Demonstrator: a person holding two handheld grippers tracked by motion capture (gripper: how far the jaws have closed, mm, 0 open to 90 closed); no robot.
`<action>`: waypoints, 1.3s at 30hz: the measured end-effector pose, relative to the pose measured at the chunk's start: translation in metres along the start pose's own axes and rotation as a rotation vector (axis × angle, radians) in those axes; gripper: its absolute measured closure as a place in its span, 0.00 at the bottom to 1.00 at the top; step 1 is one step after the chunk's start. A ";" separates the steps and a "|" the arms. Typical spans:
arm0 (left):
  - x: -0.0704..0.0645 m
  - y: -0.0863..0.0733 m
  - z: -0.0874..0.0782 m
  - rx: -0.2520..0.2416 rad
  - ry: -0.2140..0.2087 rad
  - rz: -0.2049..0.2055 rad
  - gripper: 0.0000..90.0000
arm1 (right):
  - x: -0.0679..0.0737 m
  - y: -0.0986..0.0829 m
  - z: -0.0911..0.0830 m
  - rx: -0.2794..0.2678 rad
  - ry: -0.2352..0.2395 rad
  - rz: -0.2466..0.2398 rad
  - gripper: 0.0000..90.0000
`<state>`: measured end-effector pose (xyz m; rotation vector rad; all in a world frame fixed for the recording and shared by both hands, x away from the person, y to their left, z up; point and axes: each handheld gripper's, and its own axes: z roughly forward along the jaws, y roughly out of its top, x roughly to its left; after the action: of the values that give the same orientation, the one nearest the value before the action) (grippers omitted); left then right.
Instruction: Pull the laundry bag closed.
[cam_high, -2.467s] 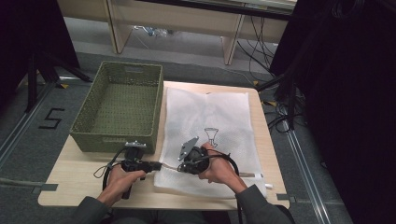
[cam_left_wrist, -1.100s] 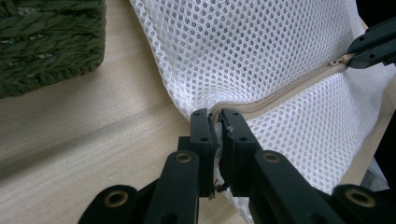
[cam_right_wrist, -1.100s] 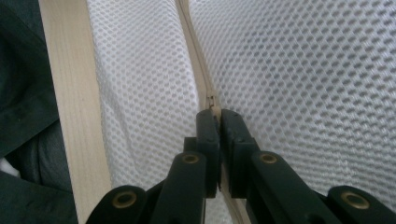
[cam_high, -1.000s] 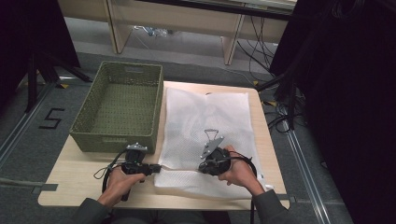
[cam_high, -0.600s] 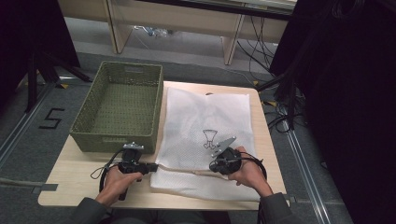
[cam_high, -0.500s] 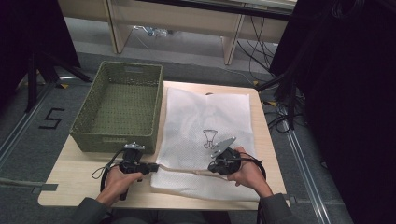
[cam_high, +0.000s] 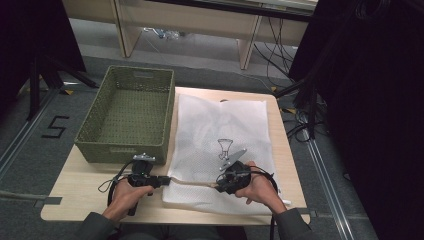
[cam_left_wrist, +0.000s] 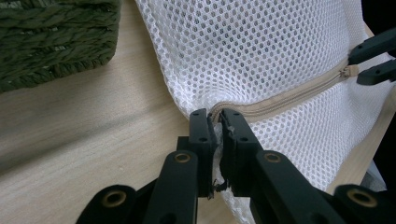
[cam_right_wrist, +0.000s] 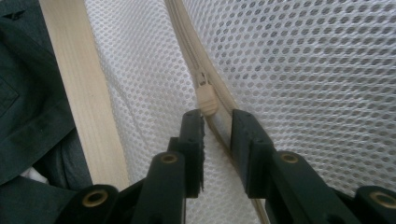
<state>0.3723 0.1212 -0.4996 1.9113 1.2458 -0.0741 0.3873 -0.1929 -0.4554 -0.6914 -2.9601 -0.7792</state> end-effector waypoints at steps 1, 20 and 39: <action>0.000 0.000 0.000 0.001 0.000 0.001 0.92 | 0.001 0.000 0.001 0.003 0.003 -0.006 0.83; -0.003 -0.001 0.001 0.001 0.002 0.008 0.92 | 0.005 0.008 0.002 -0.027 0.030 -0.028 0.97; -0.003 -0.001 0.002 0.002 0.005 0.014 0.93 | -0.002 -0.004 -0.013 -0.007 0.013 -0.004 0.97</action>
<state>0.3707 0.1175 -0.5004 1.9227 1.2353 -0.0634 0.3860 -0.2030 -0.4457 -0.6787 -2.9493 -0.7912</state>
